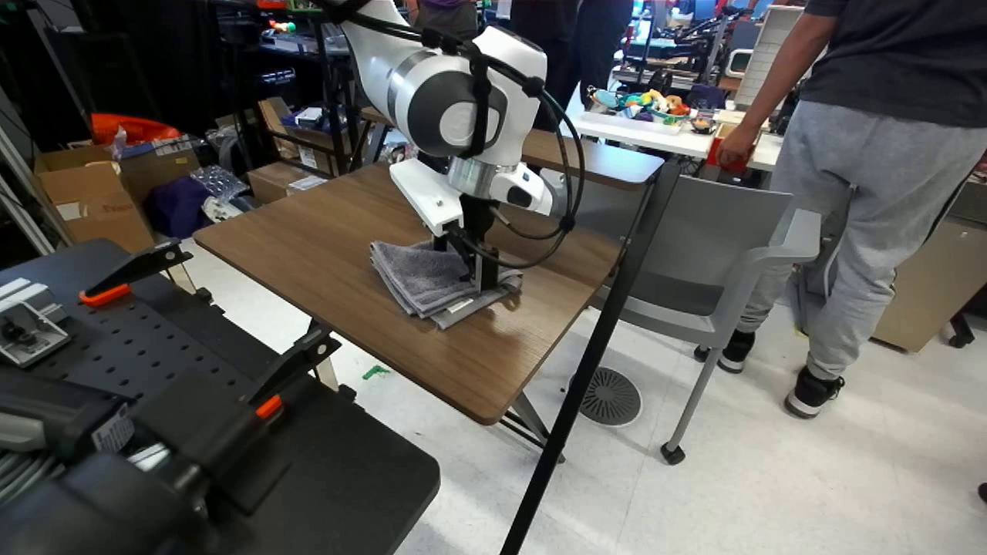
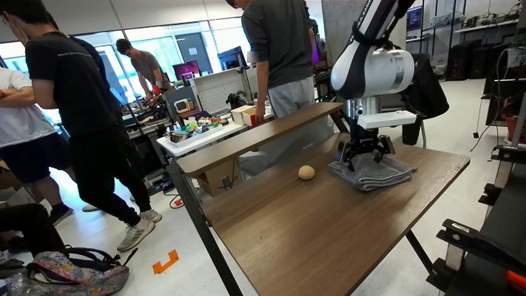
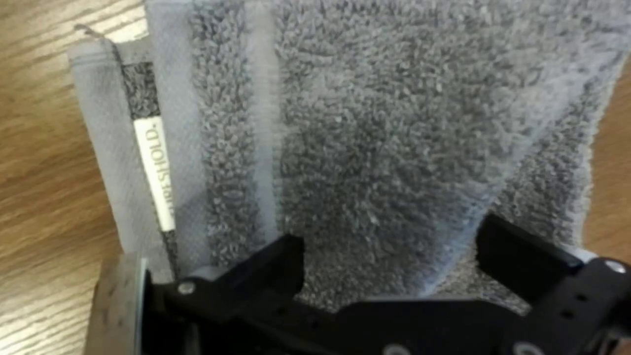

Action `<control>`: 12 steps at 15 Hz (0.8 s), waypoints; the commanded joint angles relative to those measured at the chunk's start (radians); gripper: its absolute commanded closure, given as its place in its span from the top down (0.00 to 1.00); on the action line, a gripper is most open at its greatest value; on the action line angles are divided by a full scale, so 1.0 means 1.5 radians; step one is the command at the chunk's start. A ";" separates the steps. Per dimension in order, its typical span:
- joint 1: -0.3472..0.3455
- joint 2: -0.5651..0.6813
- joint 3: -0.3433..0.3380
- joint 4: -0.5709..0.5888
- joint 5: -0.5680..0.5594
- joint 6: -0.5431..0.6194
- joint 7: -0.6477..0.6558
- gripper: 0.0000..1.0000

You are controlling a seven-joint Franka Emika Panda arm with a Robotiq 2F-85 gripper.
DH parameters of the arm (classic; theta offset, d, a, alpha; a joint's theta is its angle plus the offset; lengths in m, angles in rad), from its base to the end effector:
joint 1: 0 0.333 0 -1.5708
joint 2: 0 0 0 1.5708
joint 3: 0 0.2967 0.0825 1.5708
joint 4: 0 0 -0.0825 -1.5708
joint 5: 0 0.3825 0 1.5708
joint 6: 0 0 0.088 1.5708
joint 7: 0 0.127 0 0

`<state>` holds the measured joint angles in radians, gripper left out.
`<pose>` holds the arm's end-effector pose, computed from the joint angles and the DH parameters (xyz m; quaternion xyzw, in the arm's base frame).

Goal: Move the brown plushie to the left, then use the towel to wipe the table

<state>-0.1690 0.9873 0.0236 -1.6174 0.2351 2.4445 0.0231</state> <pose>0.6205 -0.0877 0.0021 -0.9768 0.1830 0.0750 0.0828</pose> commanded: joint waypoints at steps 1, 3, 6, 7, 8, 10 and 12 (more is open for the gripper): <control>0.000 0.003 0.000 0.004 0.000 -0.002 0.000 1.00; 0.010 0.047 -0.023 0.046 -0.011 0.041 0.017 1.00; 0.000 0.137 -0.053 0.157 -0.005 0.079 0.065 1.00; 0.000 0.152 -0.067 0.186 -0.004 0.079 0.094 1.00; -0.005 0.167 -0.076 0.214 -0.003 0.084 0.113 1.00; -0.019 0.198 -0.087 0.275 0.001 0.081 0.145 1.00; -0.039 0.231 -0.076 0.333 0.007 0.067 0.153 1.00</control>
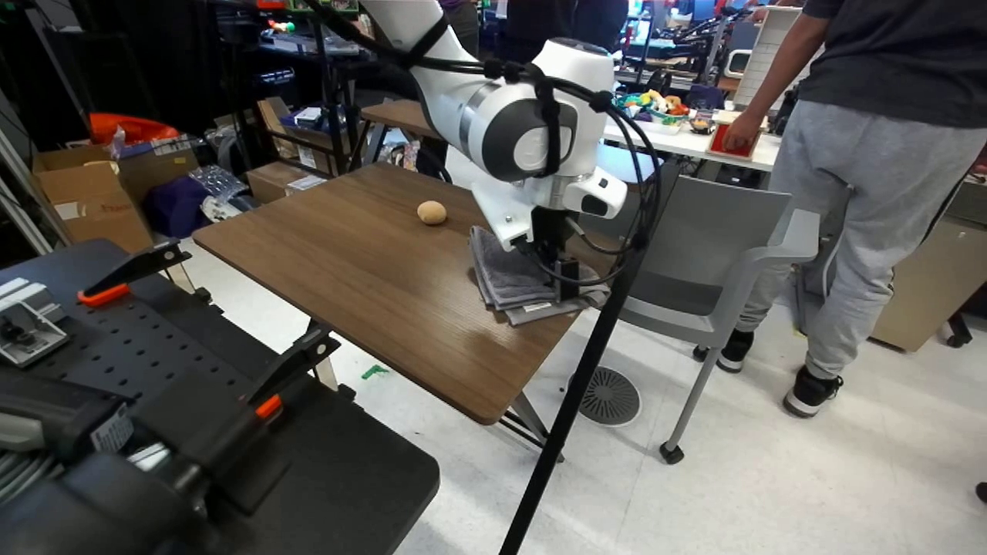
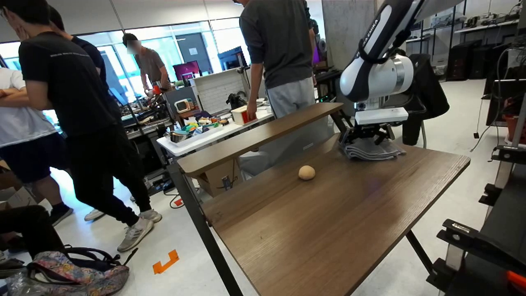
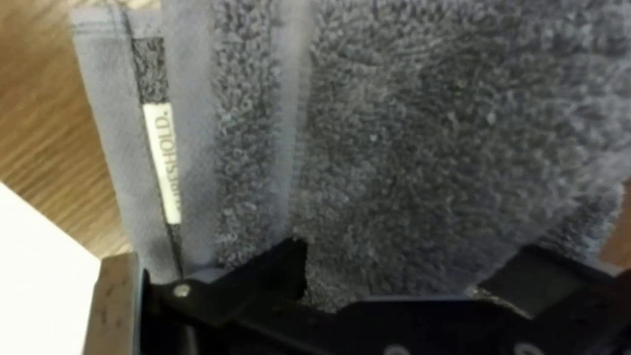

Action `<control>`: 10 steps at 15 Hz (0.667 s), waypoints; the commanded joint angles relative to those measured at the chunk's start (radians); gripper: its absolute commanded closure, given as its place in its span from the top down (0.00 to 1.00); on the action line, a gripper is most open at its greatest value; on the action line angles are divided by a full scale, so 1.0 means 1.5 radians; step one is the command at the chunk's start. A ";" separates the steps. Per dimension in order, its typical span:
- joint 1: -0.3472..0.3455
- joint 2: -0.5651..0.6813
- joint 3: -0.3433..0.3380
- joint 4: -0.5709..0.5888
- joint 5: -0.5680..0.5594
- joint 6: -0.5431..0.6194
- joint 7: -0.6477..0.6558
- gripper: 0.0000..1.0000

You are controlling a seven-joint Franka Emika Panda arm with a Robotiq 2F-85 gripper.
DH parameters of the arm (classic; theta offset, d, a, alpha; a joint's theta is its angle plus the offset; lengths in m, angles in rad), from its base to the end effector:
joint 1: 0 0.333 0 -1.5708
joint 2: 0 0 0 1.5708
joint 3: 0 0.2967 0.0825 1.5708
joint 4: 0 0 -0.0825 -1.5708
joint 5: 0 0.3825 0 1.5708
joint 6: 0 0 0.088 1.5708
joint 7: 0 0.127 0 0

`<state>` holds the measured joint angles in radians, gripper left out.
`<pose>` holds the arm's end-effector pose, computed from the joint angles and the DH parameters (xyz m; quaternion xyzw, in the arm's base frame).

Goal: Move the brown plushie to the left, then use the towel to wipe the table

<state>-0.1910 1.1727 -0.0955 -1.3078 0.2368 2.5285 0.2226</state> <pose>0.6753 -0.1866 0.0005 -0.9487 0.3137 -0.0289 0.0265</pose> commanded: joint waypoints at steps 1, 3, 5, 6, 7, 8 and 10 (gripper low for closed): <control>-0.032 0.124 0.013 0.154 0.007 0.004 0.016 1.00; -0.028 0.135 0.030 0.172 0.000 -0.029 0.004 1.00; -0.019 0.109 0.034 0.131 -0.010 -0.085 -0.010 1.00; -0.012 0.084 0.032 0.090 -0.015 -0.097 -0.016 1.00; -0.004 0.062 0.029 0.056 -0.017 -0.100 -0.024 1.00; 0.003 0.030 0.031 0.006 -0.017 -0.093 -0.038 1.00; 0.010 -0.019 0.036 -0.068 -0.017 -0.088 -0.074 1.00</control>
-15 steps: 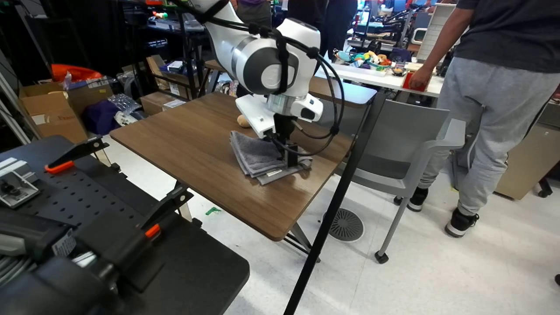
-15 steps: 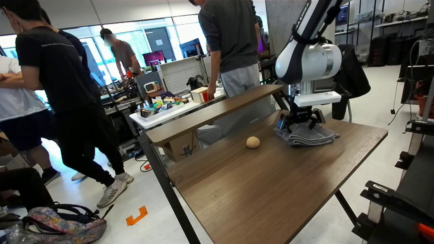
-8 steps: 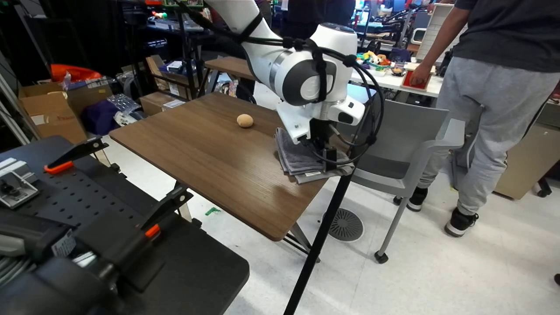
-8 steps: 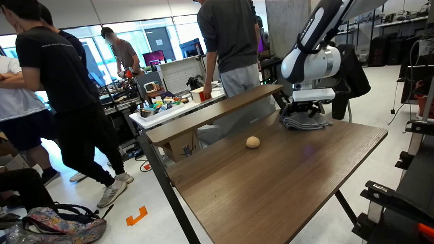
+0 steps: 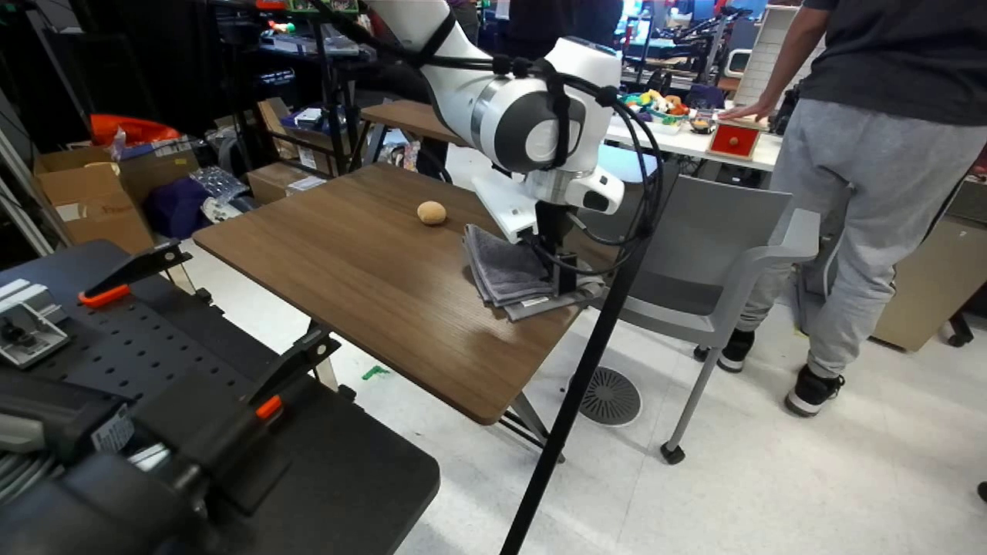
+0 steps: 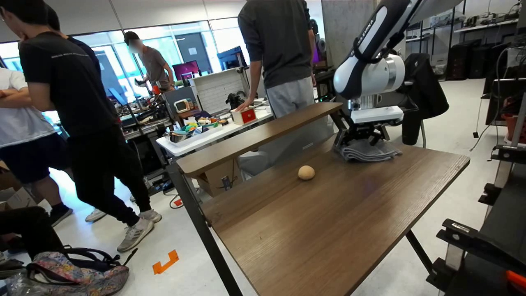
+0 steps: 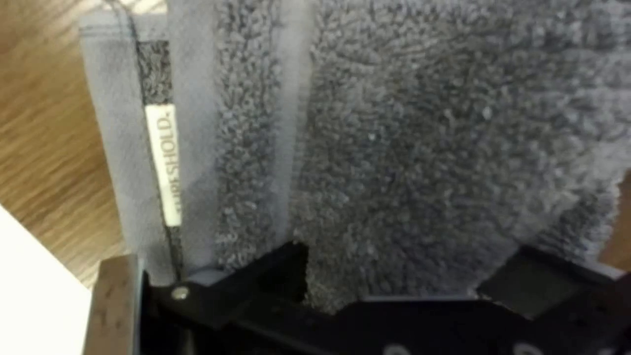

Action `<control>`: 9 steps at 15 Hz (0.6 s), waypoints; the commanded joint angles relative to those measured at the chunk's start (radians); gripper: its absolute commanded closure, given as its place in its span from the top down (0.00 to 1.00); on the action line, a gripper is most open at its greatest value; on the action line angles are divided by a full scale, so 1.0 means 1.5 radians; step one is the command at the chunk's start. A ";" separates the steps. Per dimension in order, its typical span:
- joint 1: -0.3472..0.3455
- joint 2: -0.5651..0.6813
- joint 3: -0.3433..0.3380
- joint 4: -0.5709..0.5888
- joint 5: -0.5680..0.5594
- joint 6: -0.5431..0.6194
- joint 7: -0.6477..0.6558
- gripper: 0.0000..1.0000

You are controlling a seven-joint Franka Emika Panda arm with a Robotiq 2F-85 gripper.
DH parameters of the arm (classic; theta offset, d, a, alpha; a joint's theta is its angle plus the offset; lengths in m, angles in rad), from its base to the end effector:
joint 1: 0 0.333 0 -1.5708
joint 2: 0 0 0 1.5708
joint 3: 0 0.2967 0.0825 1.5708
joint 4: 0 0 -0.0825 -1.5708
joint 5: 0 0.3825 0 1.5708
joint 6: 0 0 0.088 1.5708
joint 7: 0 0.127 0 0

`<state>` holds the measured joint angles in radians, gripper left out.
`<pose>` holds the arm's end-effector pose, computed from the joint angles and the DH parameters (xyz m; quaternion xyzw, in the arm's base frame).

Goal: Move the brown plushie to the left, then use the towel to wipe the table

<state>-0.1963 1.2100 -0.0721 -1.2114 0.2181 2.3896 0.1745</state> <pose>0.6844 -0.1725 -0.0009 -0.9604 0.2755 0.0117 0.0398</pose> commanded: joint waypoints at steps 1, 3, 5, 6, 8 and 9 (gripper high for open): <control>0.018 -0.061 0.022 -0.162 -0.006 0.005 -0.058 1.00; 0.024 -0.094 0.024 -0.225 -0.018 0.003 -0.081 1.00; 0.041 -0.119 0.009 -0.285 -0.032 -0.003 -0.077 1.00; 0.052 -0.126 -0.004 -0.309 -0.042 -0.006 -0.054 1.00; 0.064 -0.131 -0.025 -0.335 -0.054 -0.016 -0.024 1.00; 0.068 -0.133 -0.034 -0.341 -0.058 -0.025 -0.010 1.00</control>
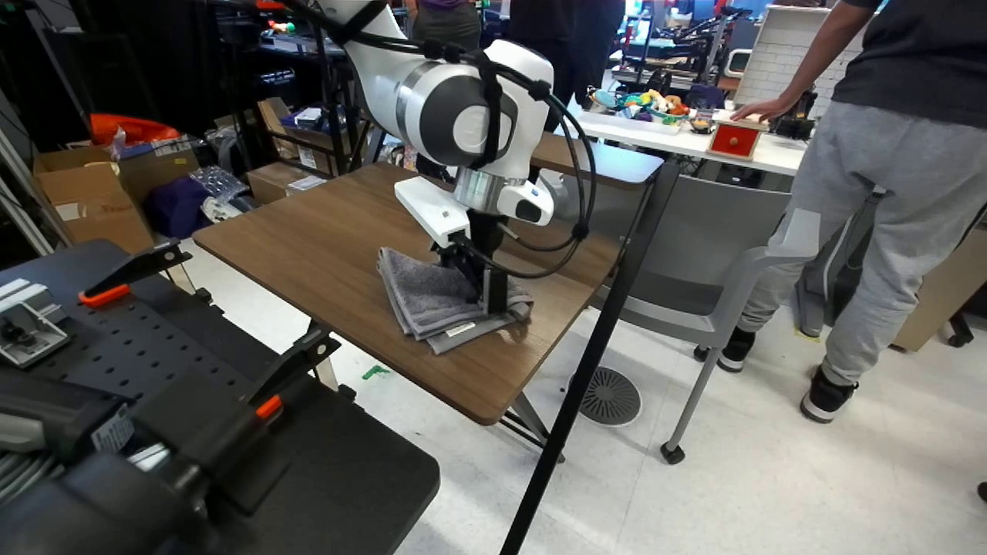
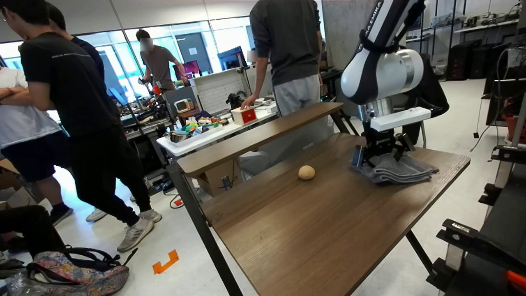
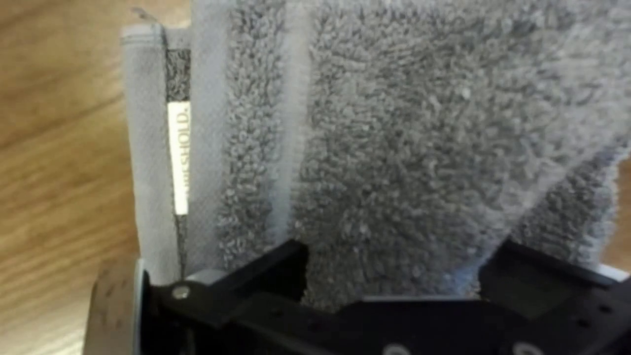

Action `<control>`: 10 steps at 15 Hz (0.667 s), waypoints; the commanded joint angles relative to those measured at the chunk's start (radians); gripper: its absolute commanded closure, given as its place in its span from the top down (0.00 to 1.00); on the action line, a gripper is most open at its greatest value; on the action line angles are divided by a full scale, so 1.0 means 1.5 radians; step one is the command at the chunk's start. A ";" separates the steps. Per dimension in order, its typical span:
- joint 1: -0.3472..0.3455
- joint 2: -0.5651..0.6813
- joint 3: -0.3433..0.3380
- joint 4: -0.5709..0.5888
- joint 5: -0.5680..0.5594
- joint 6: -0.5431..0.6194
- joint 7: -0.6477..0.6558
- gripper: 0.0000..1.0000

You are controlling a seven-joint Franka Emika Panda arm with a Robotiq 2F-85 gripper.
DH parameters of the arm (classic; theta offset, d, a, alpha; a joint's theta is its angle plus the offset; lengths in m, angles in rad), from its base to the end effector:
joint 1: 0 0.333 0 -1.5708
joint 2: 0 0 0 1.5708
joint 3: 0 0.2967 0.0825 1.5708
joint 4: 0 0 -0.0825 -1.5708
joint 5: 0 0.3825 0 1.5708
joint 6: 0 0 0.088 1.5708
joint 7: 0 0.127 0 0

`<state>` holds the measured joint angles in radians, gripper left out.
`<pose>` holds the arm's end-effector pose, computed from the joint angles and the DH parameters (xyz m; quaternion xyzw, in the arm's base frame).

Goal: Move the brown plushie to the left, then use the towel to wipe the table

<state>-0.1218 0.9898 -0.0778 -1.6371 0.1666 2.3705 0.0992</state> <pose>0.5959 -0.1173 -0.0091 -0.9717 0.2002 0.1238 0.0218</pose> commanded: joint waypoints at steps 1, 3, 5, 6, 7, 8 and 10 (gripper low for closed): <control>0.021 0.011 -0.038 -0.066 -0.027 -0.022 0.055 1.00; 0.026 0.009 -0.050 -0.074 -0.035 -0.053 0.077 1.00; 0.030 0.011 -0.064 -0.065 -0.045 -0.096 0.103 1.00; 0.033 0.015 -0.073 -0.053 -0.052 -0.120 0.118 1.00; 0.034 0.018 -0.078 -0.044 -0.059 -0.136 0.127 1.00; 0.032 0.022 -0.078 -0.040 -0.065 -0.149 0.128 1.00; 0.029 0.037 -0.067 -0.032 -0.079 -0.167 0.106 1.00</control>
<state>-0.0893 0.9524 -0.1726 -1.7192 0.0921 2.1434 0.2567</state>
